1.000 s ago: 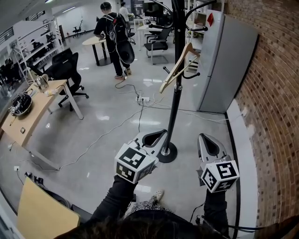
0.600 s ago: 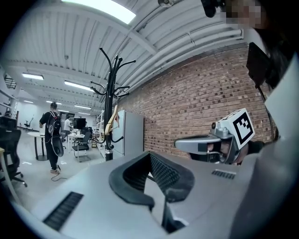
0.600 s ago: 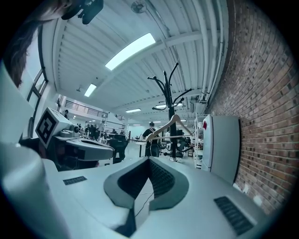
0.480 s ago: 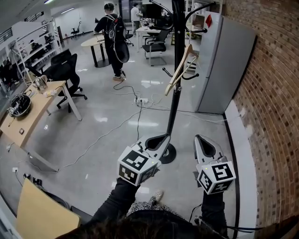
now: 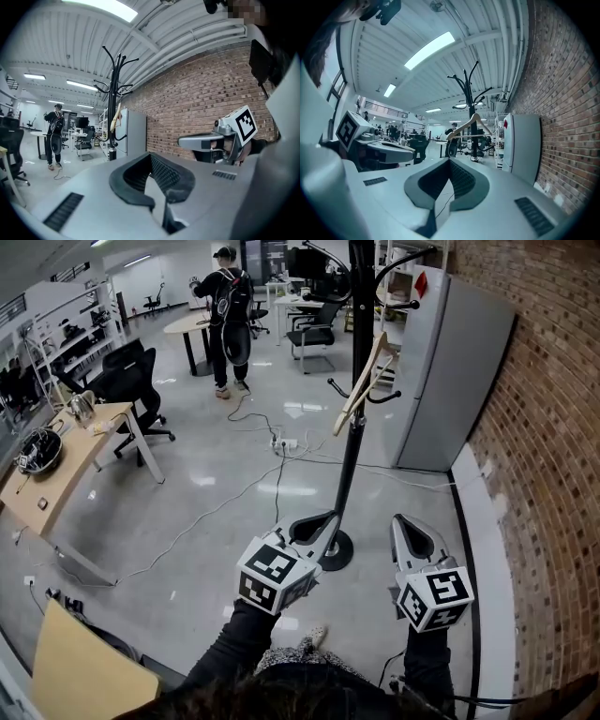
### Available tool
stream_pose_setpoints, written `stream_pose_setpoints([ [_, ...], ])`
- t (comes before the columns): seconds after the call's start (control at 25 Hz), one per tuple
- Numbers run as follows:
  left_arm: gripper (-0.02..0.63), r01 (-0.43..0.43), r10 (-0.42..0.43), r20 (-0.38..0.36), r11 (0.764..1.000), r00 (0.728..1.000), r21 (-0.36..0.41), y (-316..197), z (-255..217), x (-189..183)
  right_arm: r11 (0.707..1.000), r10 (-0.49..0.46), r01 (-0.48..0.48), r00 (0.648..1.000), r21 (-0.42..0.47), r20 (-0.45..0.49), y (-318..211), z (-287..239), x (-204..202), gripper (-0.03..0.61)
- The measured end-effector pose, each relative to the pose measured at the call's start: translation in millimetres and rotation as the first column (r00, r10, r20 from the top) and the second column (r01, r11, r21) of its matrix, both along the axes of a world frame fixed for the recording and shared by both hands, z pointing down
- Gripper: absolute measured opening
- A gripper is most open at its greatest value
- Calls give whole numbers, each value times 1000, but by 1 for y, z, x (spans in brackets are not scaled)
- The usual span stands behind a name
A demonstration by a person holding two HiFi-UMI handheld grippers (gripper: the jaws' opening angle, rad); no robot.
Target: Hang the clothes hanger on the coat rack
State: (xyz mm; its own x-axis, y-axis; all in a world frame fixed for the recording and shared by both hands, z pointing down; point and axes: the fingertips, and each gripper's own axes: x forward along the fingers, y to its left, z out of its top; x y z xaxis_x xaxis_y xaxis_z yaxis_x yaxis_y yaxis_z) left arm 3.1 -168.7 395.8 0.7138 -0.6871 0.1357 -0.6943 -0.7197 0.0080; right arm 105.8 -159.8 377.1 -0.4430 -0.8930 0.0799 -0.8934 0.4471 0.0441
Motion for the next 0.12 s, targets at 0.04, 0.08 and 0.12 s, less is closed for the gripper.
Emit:
stream_pose_setpoints([
  [0.04,6,3,-3,0,1000,1000,-1,-1,0,-2,1000,-1,1,1000,-2,0,0,0,-1,9],
  [0.08,6,5,-5,1,1000,1000,-1,-2,0,-3,1000,-2,2,1000,-4,0,-1,0,-2,9],
  [0.12,6,7,-7,2,1000,1000,-2,-2,-1,-4,1000,-3,3,1000,-5,0,-1,0,-3,9],
])
